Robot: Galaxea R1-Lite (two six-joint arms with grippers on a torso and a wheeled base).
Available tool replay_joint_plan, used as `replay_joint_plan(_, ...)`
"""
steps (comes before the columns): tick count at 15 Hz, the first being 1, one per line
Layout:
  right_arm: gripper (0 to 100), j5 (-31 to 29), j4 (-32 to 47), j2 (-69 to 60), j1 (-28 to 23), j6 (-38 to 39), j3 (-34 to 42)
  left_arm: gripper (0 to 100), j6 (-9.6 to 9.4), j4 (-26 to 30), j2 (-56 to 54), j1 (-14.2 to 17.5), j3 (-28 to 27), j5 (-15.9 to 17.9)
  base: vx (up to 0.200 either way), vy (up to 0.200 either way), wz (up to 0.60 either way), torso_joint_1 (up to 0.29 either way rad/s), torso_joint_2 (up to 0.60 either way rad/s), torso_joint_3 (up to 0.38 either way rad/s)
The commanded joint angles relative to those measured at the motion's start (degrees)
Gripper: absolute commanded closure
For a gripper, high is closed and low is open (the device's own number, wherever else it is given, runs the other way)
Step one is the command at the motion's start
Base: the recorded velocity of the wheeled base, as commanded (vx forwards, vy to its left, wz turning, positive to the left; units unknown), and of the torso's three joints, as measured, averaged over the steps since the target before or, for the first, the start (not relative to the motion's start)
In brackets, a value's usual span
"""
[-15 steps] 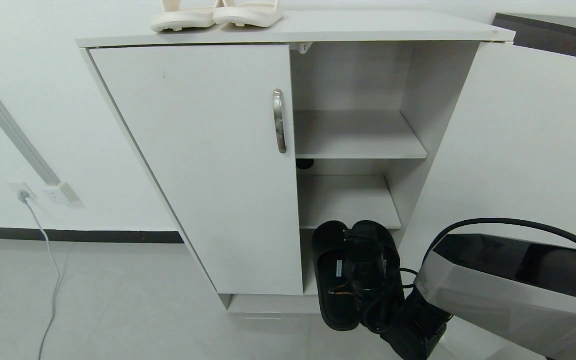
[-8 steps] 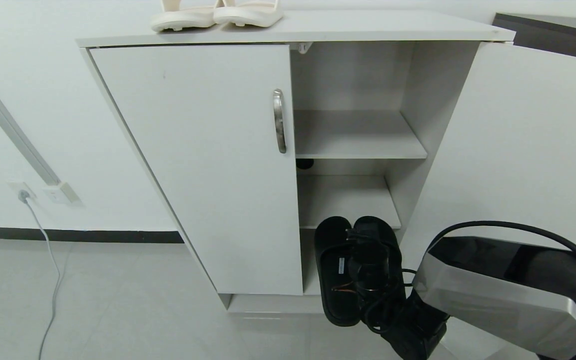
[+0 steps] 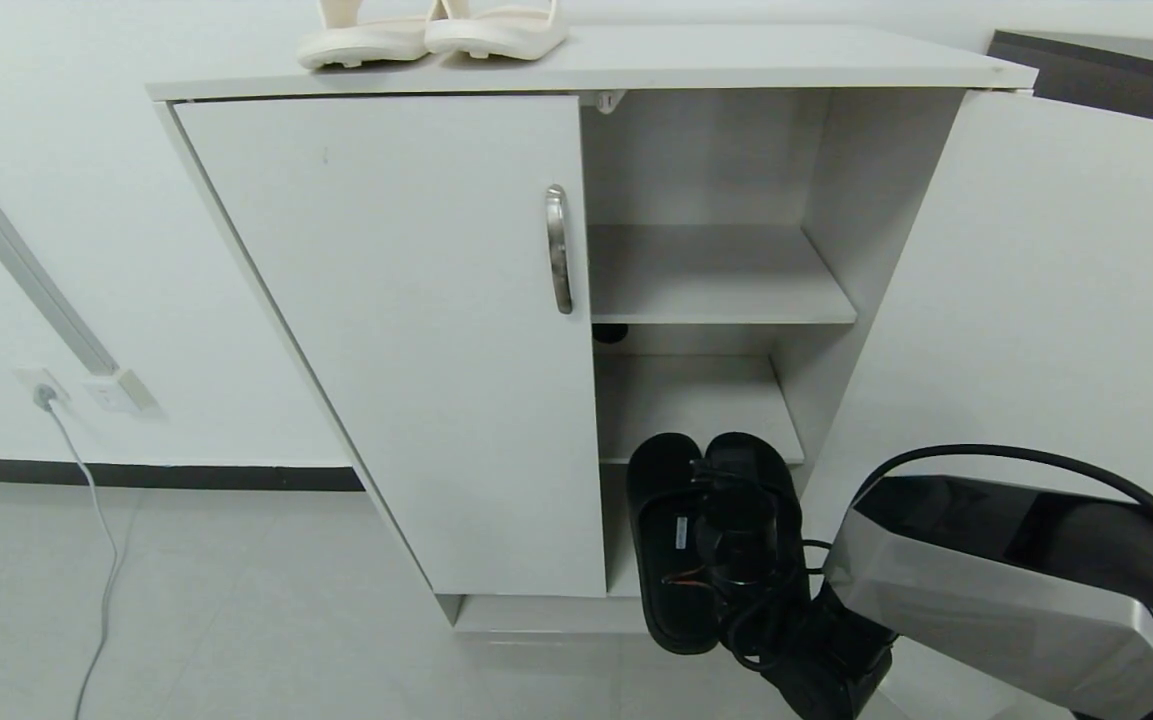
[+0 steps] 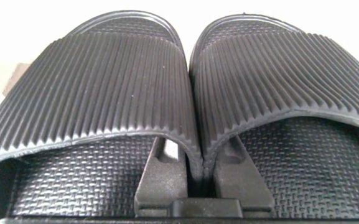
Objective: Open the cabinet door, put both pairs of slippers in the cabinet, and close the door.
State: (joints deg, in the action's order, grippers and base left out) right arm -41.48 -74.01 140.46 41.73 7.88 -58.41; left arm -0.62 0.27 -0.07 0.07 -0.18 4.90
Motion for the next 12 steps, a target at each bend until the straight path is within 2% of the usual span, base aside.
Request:
replay_joint_plan(1,100,0.0,0.0,-0.1,0.0,0.0,0.0,100,0.01,0.0,0.1,0.0,0.0,0.0,0.200,0.000,0.00,0.002,0.00,0.007)
replay_joint_plan(4,100,0.0,0.0,0.0,0.0,0.0,-0.1,100,0.01,0.0,0.1,0.0,0.0,0.0,0.200,0.000,0.00,0.007,0.00,0.001)
replay_joint_plan(9,100,1.6,0.4,1.7,-1.7,0.0,-4.0,100,0.01,0.0,0.1,0.0,0.0,0.0,0.000,0.000,0.00,0.000,0.00,0.000)
replay_joint_plan(12,100,1.7,3.5,3.2,-3.2,-0.1,-8.1,100,0.09,0.0,0.1,0.0,0.0,0.0,0.000,0.000,0.00,0.000,0.00,0.000)
